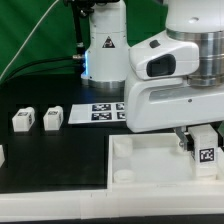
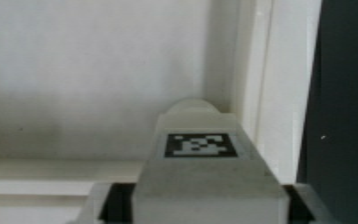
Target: Assemble one leg
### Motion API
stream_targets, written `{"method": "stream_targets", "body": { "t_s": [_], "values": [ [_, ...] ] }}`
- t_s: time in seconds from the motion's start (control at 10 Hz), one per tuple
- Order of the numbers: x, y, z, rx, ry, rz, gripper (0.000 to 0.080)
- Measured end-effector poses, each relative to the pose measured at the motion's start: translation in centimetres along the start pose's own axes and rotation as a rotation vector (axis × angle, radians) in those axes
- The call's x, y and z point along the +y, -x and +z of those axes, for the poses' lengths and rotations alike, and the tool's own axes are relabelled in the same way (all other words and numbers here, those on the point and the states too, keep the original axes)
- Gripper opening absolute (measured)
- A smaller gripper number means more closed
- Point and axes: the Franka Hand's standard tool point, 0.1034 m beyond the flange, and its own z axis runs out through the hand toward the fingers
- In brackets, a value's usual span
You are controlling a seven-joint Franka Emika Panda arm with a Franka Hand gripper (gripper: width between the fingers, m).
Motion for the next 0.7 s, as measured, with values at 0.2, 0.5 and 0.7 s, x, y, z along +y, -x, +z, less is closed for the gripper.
{"method": "stream_targets", "body": {
  "t_s": [0.2,0.5,0.7],
  "values": [
    [-0.13,0.02,0.03,-0.001,-0.005,0.177,0.0292],
    [-0.39,0.15,0.20,0.006,-0.004,0.569,0.0292],
    [-0.56,0.17,0.24,0.006,-0.004,0.770,0.0293]
  ]
}}
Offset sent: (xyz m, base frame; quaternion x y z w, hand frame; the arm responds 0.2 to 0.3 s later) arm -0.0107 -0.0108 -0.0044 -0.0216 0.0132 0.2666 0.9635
